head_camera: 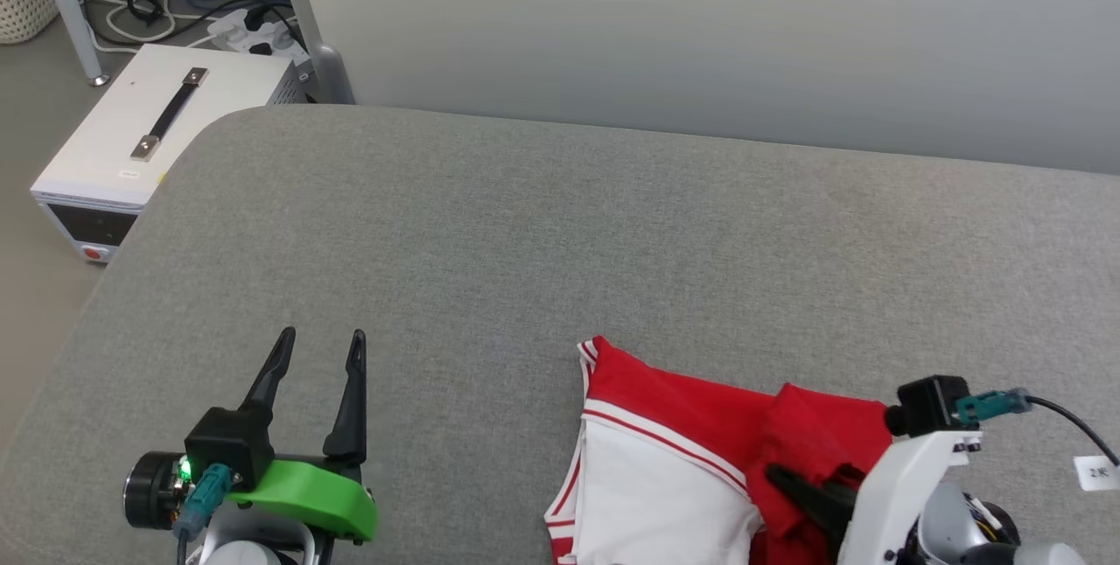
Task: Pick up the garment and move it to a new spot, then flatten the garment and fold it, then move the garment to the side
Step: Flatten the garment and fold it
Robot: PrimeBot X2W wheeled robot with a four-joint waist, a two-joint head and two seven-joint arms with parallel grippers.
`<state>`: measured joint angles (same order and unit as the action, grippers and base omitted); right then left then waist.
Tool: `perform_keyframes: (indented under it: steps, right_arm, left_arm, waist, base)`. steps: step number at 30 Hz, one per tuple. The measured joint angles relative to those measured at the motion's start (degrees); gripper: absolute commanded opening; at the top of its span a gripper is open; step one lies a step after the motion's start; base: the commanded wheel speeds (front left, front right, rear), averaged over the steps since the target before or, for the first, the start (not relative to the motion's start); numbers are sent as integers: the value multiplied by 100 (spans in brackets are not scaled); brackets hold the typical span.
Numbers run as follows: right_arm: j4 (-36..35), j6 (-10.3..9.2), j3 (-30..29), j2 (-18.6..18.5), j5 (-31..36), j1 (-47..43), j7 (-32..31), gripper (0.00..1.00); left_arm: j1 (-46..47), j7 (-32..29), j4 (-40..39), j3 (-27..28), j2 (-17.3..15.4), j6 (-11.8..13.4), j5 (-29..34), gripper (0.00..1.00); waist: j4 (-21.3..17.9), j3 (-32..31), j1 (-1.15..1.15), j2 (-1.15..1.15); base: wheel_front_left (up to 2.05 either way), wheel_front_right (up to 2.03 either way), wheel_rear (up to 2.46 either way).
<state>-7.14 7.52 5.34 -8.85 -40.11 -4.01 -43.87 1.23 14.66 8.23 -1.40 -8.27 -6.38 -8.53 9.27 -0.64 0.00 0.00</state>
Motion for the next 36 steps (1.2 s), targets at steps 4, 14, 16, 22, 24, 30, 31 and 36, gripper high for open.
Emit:
perform_keyframes:
  steps: [4, 14, 16, 22, 24, 30, 31, 36]
  right_arm:
    - [44, 0, 292, 348, 135, 258, -168, 0]
    - [820, 0, 690, 554, 523, 801, -144, 0]
    - [984, 0, 700, 564, 566, 892, -88, 0]
    - [1414, 0, 760, 572, 575, 1158, 87, 0]
    - [1550, 0, 802, 575, 595, 1248, 130, 35]
    - [1708, 0, 1069, 584, 806, 1388, 231, 100]
    - [1711, 0, 1112, 587, 808, 1416, 240, 100]
    - [1723, 0, 1470, 592, 853, 1681, 280, 100]
  left_arm:
    - [0, 0, -1, 54, 29, -22, 4, 100]
    - [4, 0, -102, 55, 115, -52, 43, 100]
    - [7, 0, -84, 52, 121, -53, 43, 100]
    - [14, 0, -12, 15, 144, -69, 44, 100]
    - [22, 0, 5, 5, 154, -70, 44, 100]
    - [29, 0, 67, 0, 158, -92, 44, 100]
    - [29, 0, 78, 0, 157, -93, 44, 100]
    - [28, 0, 138, -11, 147, -93, 44, 100]
  waist:
    - [110, 26, 0, 0]
    - [375, 127, 0, 0]
    - [424, 145, 0, 0]
    - [566, 225, 0, 0]
    - [610, 260, 0, 0]
    - [676, 271, 0, 0]
    - [677, 255, 0, 0]
    - [652, 125, 0, 0]
  base:
    - [0, 0, 0]
    - [0, 0, 0]
    - [0, 0, 0]
    - [0, 0, 0]
    - [0, 0, 0]
    - [0, 0, 0]
    - [0, 0, 0]
    - [0, 0, 0]
